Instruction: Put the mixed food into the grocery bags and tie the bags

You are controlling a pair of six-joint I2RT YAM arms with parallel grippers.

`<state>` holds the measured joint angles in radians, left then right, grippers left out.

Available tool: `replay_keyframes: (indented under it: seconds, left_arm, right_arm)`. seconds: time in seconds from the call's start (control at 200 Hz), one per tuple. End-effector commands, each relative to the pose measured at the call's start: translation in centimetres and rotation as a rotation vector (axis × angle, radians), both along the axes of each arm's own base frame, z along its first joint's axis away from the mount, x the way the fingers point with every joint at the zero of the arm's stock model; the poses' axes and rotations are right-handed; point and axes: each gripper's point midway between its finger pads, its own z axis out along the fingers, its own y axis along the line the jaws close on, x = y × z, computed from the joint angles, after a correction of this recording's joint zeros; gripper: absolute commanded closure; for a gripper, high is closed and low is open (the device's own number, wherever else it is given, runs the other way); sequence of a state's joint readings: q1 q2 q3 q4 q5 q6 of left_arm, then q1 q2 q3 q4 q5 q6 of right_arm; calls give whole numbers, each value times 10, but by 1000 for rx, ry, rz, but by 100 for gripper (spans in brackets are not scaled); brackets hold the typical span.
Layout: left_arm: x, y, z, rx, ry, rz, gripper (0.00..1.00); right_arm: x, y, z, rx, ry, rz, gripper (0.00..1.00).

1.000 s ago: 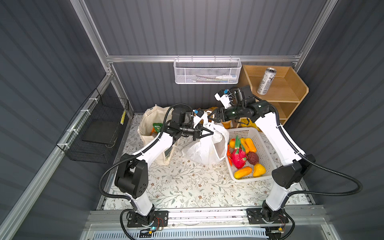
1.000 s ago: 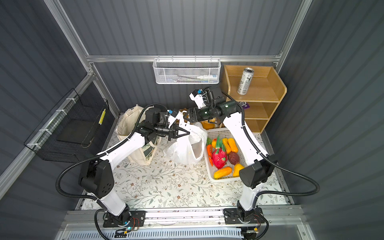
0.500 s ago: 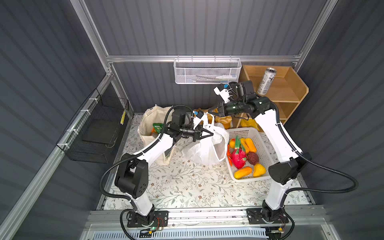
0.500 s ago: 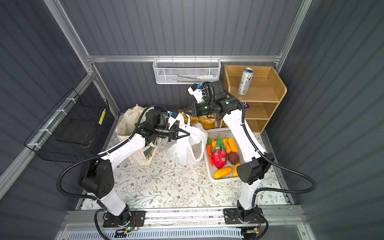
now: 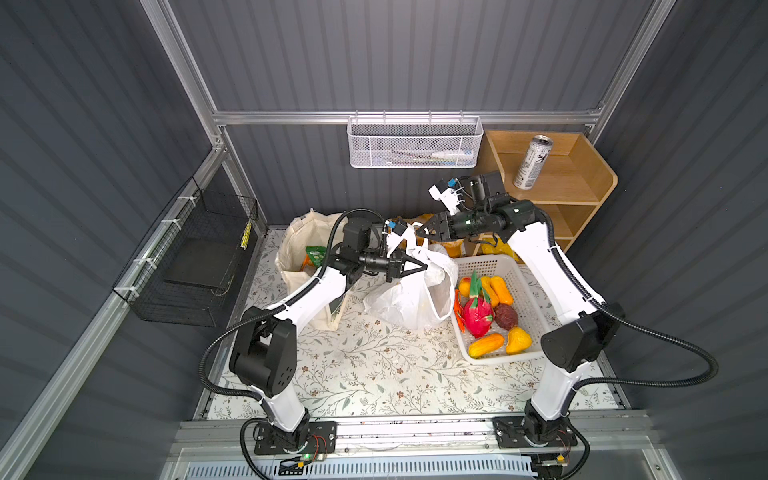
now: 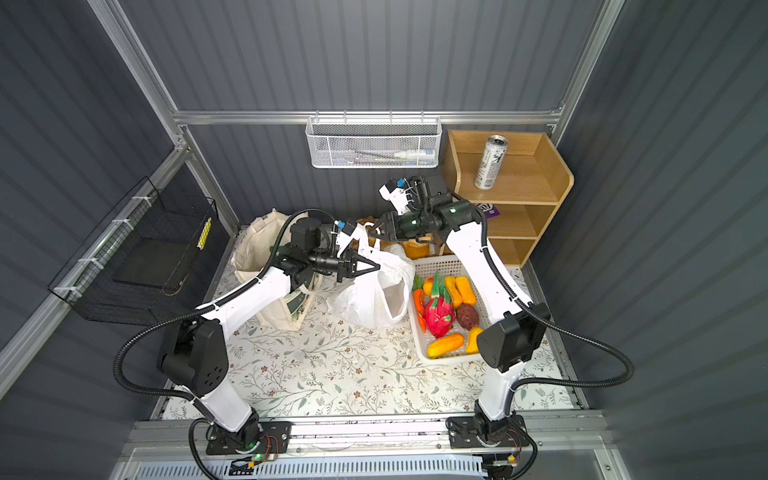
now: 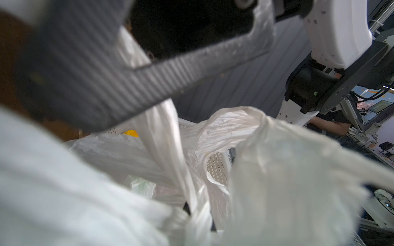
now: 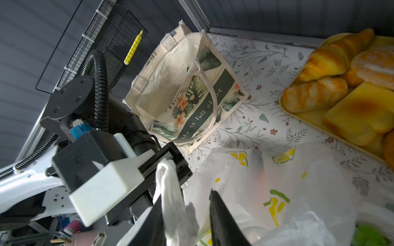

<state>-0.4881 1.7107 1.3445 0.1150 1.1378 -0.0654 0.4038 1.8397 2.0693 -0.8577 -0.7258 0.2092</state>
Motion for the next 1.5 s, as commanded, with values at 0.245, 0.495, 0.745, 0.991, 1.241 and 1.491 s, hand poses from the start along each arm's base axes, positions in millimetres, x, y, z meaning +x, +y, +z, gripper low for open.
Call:
replay_keyframes:
  seconds: [0.245,0.495,0.745,0.991,1.241,1.491]
  left_arm:
    - [30,19,17,-125,105,129,100]
    - [52,40,39,-359,232,155,100]
    - [65,38,34,-319,250,202,100]
    - [77,41,17,-206,233,333,100]
    - [91,47,9,-123,217,454,100]
    - [83,44,16,-103,226,405,92]
  right_arm:
    - [-9,-24,57,87,-148,-102,100]
    - [-49,-53,38,97,-163,-248,100]
    - [-87,-54,-23,80,-74,-313,100]
    - [-105,-42,-23,94,-113,-283,100]
    - [-132,-43,-40,76,-86,-251,100]
    - [-87,-11,-111,62,36,-286,100]
